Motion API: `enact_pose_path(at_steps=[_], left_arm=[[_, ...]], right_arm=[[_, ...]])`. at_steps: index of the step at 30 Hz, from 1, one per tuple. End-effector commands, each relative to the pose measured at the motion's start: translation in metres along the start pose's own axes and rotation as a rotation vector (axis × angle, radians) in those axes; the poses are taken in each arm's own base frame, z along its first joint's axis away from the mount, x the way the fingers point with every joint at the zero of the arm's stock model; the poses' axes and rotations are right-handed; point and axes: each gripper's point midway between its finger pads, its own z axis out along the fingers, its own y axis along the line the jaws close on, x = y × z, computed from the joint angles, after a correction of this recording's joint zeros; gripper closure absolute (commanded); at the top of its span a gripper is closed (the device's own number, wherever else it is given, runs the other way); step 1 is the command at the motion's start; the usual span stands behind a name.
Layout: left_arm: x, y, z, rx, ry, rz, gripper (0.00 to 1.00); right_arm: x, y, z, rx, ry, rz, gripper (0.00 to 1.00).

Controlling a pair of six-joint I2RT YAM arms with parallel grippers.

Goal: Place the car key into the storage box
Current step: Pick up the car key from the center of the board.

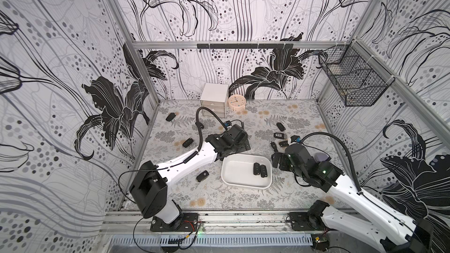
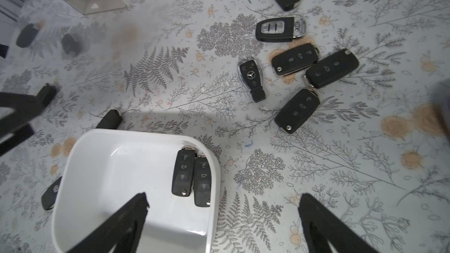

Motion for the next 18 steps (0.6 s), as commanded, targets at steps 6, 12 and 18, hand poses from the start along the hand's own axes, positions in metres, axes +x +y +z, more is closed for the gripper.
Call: enact_pose_path(at_steps=[6, 12, 18], left_arm=[[-0.023, 0.015, -0.041, 0.070, -0.091, 0.074, 0.01], [-0.025, 0.022, -0.058, 0.123, -0.112, 0.088, 0.01], [-0.023, 0.031, -0.061, 0.112, -0.103, 0.104, 0.01]], right_arm=[[-0.006, -0.028, 0.030, 0.239, 0.088, 0.117, 0.04], [-0.005, -0.046, 0.057, 0.304, 0.156, 0.192, 0.15], [0.006, -0.075, 0.081, 0.386, 0.236, 0.268, 0.21]])
